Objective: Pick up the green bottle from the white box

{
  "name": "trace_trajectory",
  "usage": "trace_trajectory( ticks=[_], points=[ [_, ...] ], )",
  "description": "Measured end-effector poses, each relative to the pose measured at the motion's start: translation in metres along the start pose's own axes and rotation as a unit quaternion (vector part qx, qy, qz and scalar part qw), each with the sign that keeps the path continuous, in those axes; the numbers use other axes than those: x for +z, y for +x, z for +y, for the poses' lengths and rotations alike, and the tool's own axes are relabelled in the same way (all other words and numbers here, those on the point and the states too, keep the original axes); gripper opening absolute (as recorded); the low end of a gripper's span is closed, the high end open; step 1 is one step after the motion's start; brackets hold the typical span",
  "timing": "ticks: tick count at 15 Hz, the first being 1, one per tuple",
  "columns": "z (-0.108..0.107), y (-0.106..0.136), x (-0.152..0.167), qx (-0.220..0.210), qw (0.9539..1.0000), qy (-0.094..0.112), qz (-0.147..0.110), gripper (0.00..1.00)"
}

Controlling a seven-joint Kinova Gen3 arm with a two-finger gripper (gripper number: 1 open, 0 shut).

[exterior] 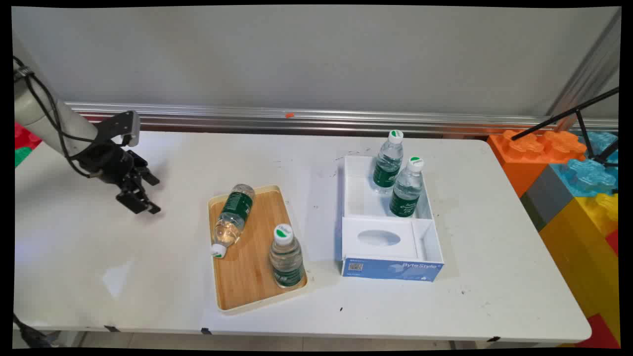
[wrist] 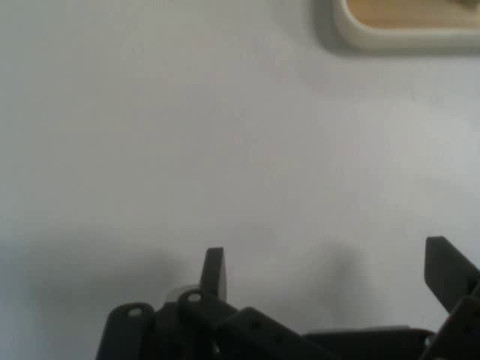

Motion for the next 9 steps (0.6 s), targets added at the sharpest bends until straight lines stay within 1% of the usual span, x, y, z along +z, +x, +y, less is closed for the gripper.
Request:
trace_trajectory(
  ticks=[2,4,5,7,9],
  points=[
    [-0.001,0.005,0.003,-0.004,0.9998,-0.008,0.02,1.0],
    [-0.001,0.017,0.0,-0.01,0.9983,-0.016,0.055,1.0],
    [-0.001,0.023,-0.003,-0.011,0.9975,-0.018,0.067,1.0],
    [0.0,0.043,-0.014,-0.01,0.9936,-0.017,0.111,1.0],
    [-0.001,0.071,-0.027,-0.001,0.9874,-0.01,0.158,1.0]
  ],
)
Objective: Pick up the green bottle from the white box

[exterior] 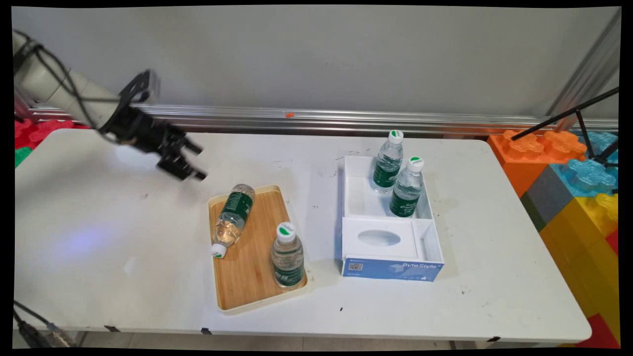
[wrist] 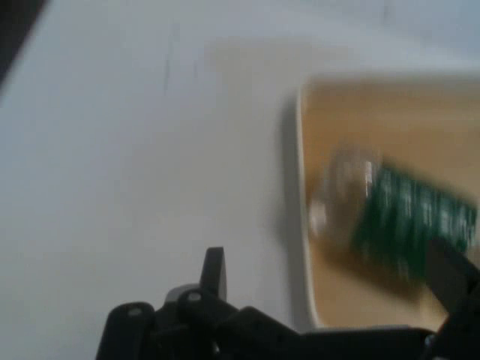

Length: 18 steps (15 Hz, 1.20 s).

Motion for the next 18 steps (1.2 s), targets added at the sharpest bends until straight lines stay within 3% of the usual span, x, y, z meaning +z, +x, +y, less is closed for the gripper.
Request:
trace_trajectory(
  ticks=[4,7,10,13,18],
  points=[
    [-0.001,0.056,0.002,0.035,0.9973,0.012,0.063,1.0],
    [-0.002,0.114,0.024,0.091,0.9908,0.008,0.1,1.0],
    [-0.006,0.148,0.054,0.137,0.9848,-0.004,0.107,1.0],
    [-0.016,0.189,0.097,0.198,0.9736,-0.028,0.109,1.0],
    [-0.035,0.23,0.15,0.246,0.9591,-0.075,0.118,1.0]
  ],
)
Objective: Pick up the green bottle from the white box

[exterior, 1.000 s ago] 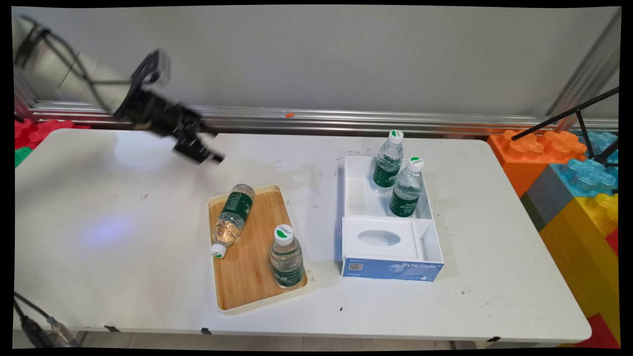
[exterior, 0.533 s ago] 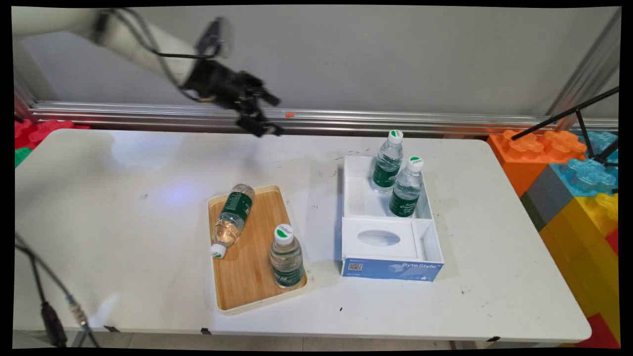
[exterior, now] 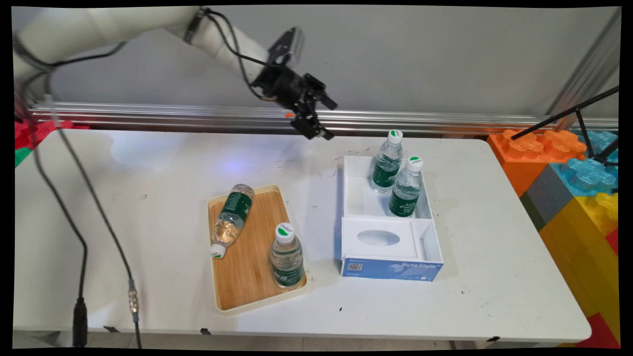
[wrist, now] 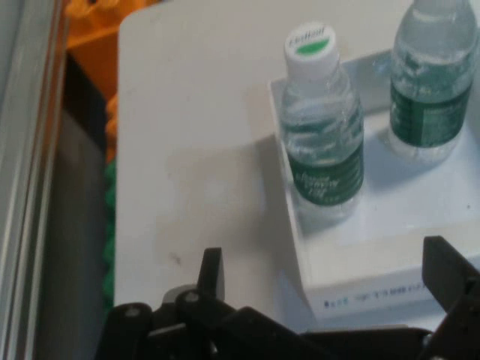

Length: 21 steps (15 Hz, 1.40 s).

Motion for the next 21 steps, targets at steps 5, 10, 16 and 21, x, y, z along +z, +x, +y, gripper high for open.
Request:
trace_trajectory(
  ticks=[5,10,16,21],
  points=[
    [-0.022,0.008,0.049,0.025,0.9977,-0.057,0.027,1.0],
    [-0.032,0.014,0.091,0.037,0.9934,-0.099,0.044,1.0],
    [-0.04,0.019,0.133,0.041,0.99,-0.125,0.053,1.0],
    [-0.046,0.024,0.163,0.041,0.9882,-0.135,0.059,1.0]
  ],
)
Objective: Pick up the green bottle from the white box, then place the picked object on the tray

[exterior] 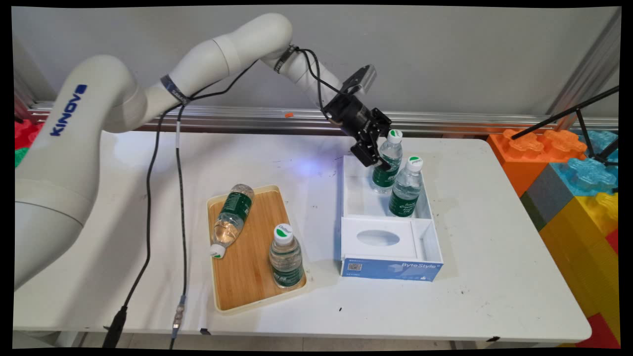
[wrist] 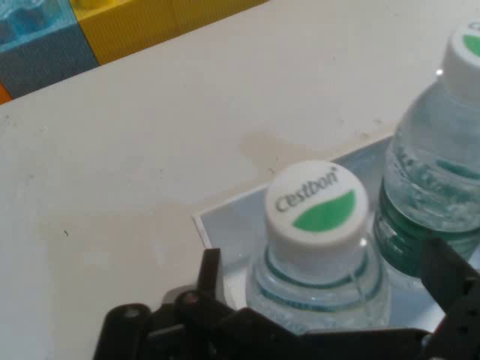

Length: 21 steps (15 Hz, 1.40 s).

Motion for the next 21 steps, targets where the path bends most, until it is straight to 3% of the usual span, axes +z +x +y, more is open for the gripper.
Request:
trace_trajectory(
  ticks=[1,2,10,16,21],
  points=[
    [-0.001,0.0,0.003,0.0,1.0,-0.002,0.001,1.0],
    [-0.002,0.0,0.005,0.0,1.0,-0.004,0.002,0.0],
    [0.0,0.016,-0.011,-0.014,0.9996,0.009,0.021,0.0],
    [0.015,0.063,-0.063,-0.053,0.9943,0.066,0.065,0.0],
    [0.057,0.094,-0.123,-0.107,0.9833,0.111,0.096,0.0]
  ],
)
